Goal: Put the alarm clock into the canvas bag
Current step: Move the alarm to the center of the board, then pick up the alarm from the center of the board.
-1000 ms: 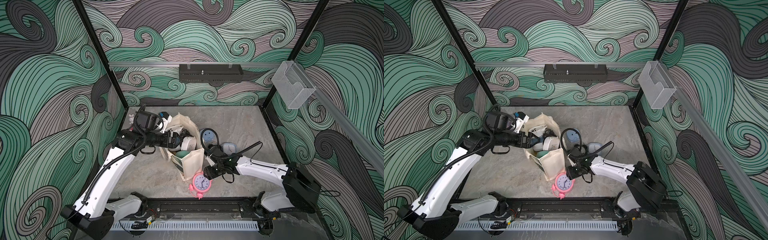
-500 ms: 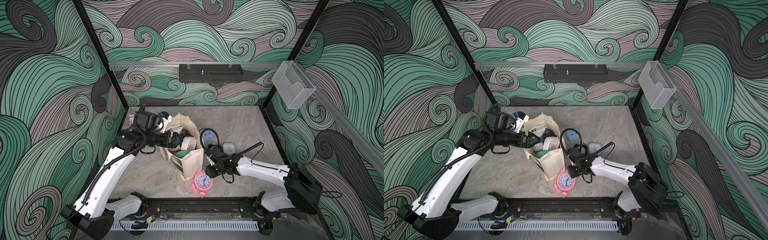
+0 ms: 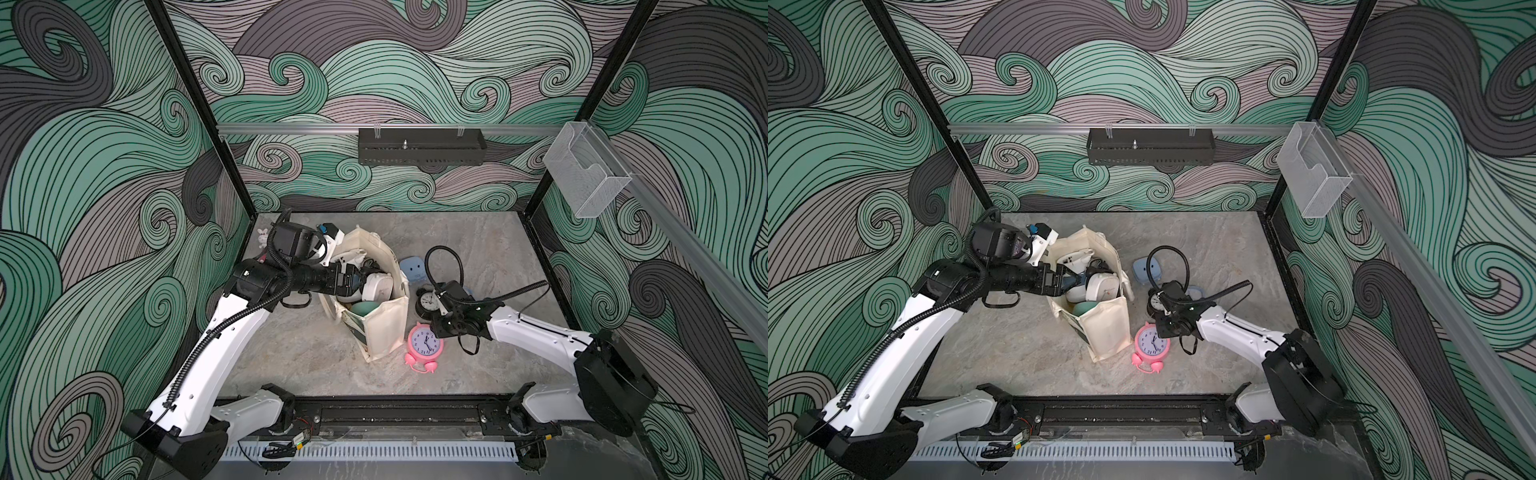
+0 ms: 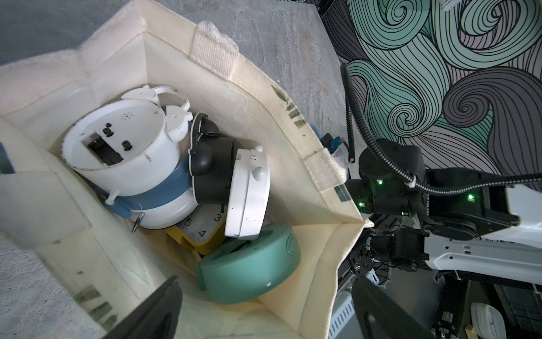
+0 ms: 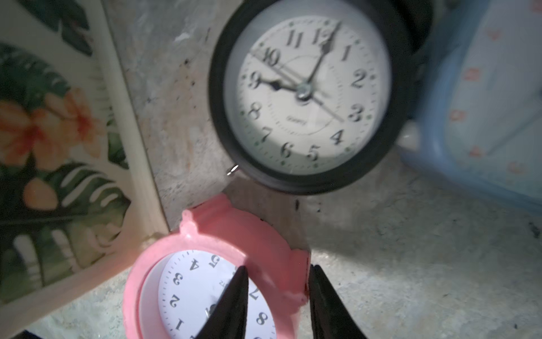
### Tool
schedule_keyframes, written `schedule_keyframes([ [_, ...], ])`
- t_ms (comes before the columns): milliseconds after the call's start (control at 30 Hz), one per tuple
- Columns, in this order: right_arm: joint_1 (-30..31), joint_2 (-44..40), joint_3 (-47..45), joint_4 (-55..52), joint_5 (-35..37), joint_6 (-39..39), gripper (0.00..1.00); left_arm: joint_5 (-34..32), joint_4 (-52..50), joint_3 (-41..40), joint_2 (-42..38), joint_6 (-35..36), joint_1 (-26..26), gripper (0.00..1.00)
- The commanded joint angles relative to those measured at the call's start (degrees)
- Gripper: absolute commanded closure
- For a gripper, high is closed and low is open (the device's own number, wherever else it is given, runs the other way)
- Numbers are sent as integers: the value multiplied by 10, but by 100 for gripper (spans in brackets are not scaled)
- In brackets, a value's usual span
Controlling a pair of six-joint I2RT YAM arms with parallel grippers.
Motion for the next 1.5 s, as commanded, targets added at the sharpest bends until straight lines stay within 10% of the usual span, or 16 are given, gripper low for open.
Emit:
schedule_keyframes([
  [0,-47,8,-18,-19,29,14,65,3,-8,17,-9,0,-2,7],
  [367,-173,-45,-27,-30,-7,16,62,7,-6,16,-14,5,-2,6],
  [667,-151,-82,-10,-45,-74,-16,1,23,-3,15,-23,-2,-2,5],
  [1467,-64,151,147,-100,18,24,1,19,13,-1,-40,-2,-4,4],
])
